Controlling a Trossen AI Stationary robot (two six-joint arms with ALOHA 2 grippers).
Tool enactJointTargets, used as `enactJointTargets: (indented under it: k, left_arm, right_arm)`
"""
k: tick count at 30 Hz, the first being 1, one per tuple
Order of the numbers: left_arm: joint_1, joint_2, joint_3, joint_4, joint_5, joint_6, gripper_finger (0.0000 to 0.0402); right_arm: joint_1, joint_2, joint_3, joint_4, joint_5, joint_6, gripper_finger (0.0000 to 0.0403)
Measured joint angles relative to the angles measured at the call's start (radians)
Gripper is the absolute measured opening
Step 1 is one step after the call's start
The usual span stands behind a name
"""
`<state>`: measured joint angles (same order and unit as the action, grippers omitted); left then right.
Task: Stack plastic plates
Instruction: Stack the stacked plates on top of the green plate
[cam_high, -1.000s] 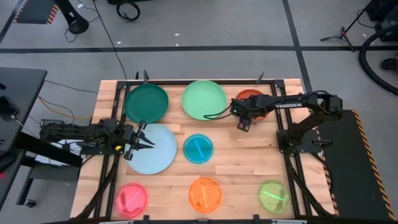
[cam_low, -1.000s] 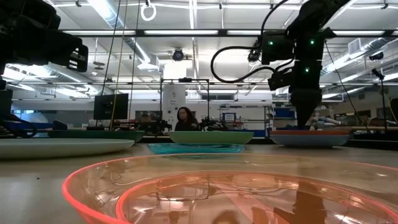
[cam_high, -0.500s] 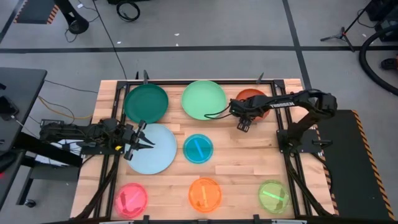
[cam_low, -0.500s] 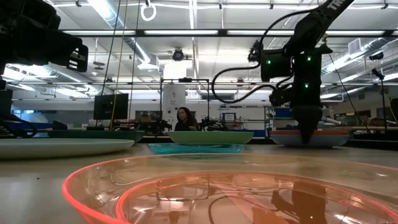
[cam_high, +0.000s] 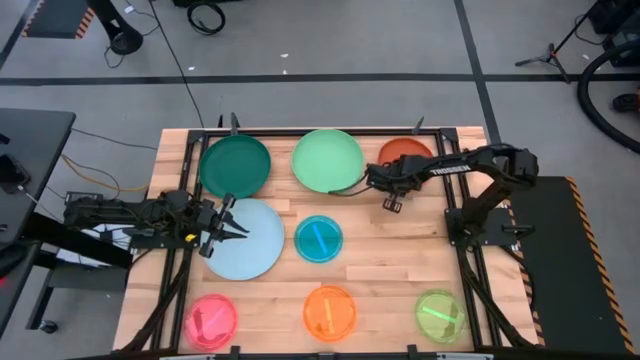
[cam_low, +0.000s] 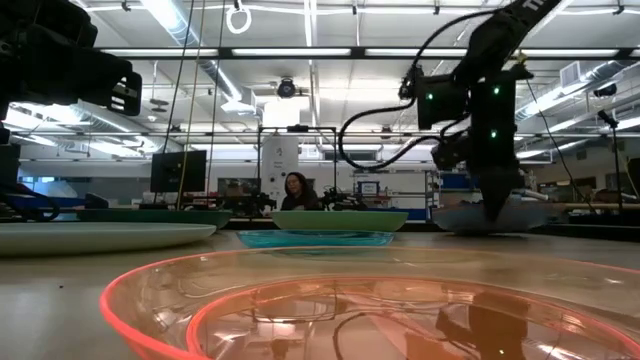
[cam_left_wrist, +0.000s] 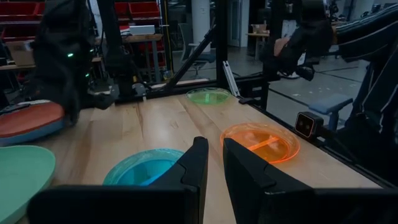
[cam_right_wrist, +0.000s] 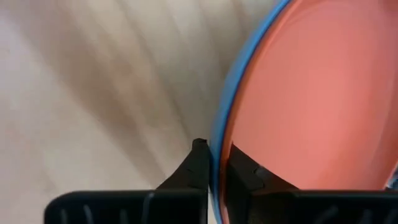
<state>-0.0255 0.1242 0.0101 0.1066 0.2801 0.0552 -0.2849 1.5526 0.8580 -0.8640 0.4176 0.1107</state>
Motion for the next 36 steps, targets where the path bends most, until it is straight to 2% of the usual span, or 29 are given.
enactJointTargets:
  k: [5, 7, 11, 13, 16, 19, 26, 32, 36]
  left_arm:
    - [0.0, 0.0, 0.0, 0.0, 0.0, 0.0, 0.0059]
    - [0.0, 0.0, 0.0, 0.0, 0.0, 0.0, 0.0059]
    - [0.0, 0.0, 0.0, 0.0, 0.0, 0.0, 0.0059]
    - [0.0, 0.0, 0.0, 0.0, 0.0, 0.0, 0.0059]
    - [0.0, 0.0, 0.0, 0.0, 0.0, 0.0, 0.0059]
    - [0.0, 0.0, 0.0, 0.0, 0.0, 0.0, 0.0059]
    - [0.0, 0.0, 0.0, -0.002, 0.0, 0.0, 0.0059]
    - [0.0, 0.0, 0.0, -0.005, -0.001, 0.0, 0.0059]
    - [0.0, 0.0, 0.0, -0.006, -0.001, 0.0, 0.0059]
  right_arm:
    - [0.129, -0.014, 0.089, -0.114, 0.135, 0.033, 0.0032]
    - [0.18, -0.014, 0.13, -0.107, 0.144, 0.007, 0.0028]
    - [0.248, -0.014, 0.192, 0.011, 0.116, -0.186, 0.0027]
    - [0.26, -0.014, 0.203, 0.112, 0.061, -0.328, 0.0028]
    - [0.237, -0.011, 0.203, 0.267, -0.061, -0.496, 0.0032]
    - [0.179, 0.008, 0.203, 0.372, -0.132, -0.591, 0.003]
    - [0.074, 0.118, 0.203, 0.426, -0.128, -0.746, 0.0028]
    - [0.071, 0.224, 0.226, 0.459, -0.037, -0.841, 0.0028]
    - [0.058, 0.272, 0.298, 0.438, -0.059, -0.876, 0.0029]
